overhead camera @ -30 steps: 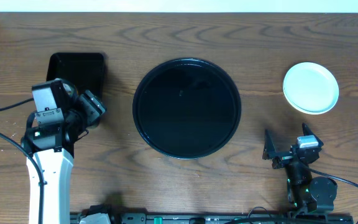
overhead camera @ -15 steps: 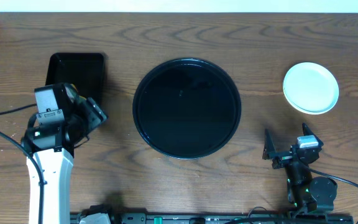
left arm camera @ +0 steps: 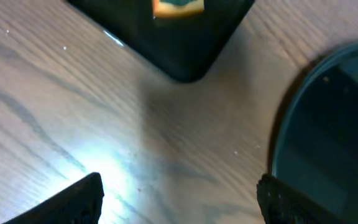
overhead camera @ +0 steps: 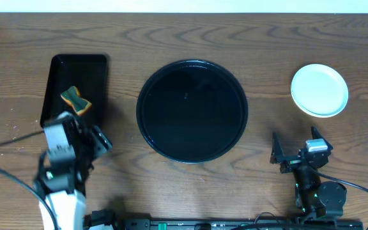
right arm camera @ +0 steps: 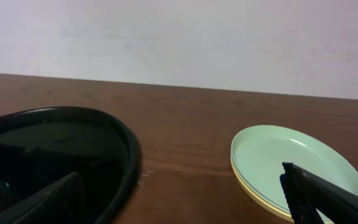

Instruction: Clean dirty plates on tray and stack at the side

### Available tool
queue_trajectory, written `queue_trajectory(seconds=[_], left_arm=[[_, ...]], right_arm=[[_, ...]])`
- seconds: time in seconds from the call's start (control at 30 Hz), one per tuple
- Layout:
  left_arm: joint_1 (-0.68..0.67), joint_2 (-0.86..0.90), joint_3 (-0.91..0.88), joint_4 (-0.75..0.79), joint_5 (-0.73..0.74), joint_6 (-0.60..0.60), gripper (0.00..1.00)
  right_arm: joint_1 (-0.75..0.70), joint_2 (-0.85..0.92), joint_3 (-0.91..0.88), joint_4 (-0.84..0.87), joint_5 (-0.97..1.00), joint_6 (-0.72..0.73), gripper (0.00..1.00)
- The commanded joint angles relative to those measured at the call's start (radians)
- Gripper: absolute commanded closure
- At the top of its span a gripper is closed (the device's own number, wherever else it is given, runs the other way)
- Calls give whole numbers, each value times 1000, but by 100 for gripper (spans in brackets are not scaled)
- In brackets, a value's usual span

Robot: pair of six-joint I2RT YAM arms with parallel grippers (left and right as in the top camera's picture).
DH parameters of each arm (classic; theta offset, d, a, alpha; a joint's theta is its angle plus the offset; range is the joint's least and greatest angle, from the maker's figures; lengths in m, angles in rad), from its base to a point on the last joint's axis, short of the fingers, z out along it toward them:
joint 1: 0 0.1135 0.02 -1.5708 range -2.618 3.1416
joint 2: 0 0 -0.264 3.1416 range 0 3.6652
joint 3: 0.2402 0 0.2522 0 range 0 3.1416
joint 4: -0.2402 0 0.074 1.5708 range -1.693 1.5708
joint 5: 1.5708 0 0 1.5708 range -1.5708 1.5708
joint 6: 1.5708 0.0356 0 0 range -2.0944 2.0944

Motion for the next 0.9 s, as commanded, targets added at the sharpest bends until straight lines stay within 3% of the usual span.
queue_trajectory(seconds=[0.0,0.17,0.47,0.87], left_arm=[[-32,-117,-148,89,-14,58,20],[-95,-321,-356,352,80,83,20],[-201,-650,-637,780,78,94,20],[-213,-845,-664,716,77,128,20]], right_arm=[[8,-7,-2,-4,8,-8,1],[8,-7,-2,-4,8,-8,1],[8,-7,-2,-4,8,-8,1],[8,-7,-2,-4,8,-8,1]])
